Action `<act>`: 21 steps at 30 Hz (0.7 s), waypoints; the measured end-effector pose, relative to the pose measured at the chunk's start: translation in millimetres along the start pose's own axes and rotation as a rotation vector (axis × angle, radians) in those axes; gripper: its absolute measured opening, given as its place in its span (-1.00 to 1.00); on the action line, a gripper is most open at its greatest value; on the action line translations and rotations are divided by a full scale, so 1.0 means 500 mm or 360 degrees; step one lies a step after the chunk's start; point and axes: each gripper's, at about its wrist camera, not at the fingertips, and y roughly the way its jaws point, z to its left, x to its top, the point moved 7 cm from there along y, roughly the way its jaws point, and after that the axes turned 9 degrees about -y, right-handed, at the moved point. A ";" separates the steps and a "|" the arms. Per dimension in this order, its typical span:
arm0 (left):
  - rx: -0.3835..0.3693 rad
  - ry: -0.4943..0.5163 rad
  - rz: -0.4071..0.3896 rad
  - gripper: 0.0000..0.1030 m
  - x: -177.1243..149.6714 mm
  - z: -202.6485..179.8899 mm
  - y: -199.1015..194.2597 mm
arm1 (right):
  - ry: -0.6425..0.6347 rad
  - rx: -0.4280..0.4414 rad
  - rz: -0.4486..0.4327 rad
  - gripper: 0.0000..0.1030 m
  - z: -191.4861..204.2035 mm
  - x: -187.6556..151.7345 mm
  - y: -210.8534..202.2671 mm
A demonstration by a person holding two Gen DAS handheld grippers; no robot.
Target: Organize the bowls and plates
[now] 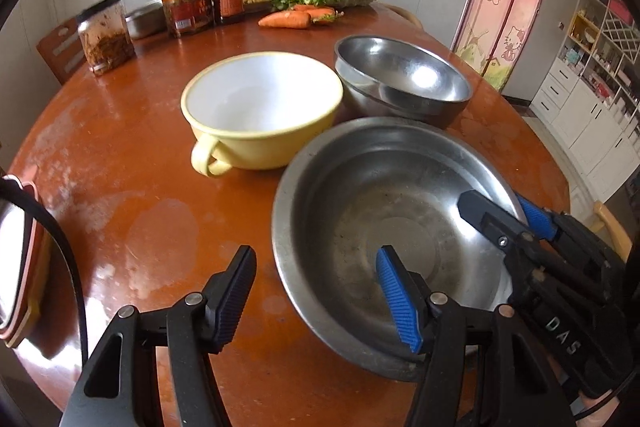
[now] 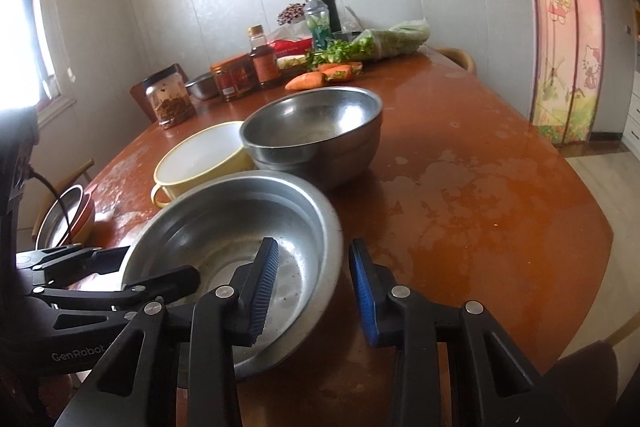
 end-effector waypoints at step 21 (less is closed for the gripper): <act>0.0066 -0.0047 -0.0147 -0.29 -0.009 0.057 -0.089 | -0.0166 0.0105 -0.0045 -0.34 0.102 0.016 -0.034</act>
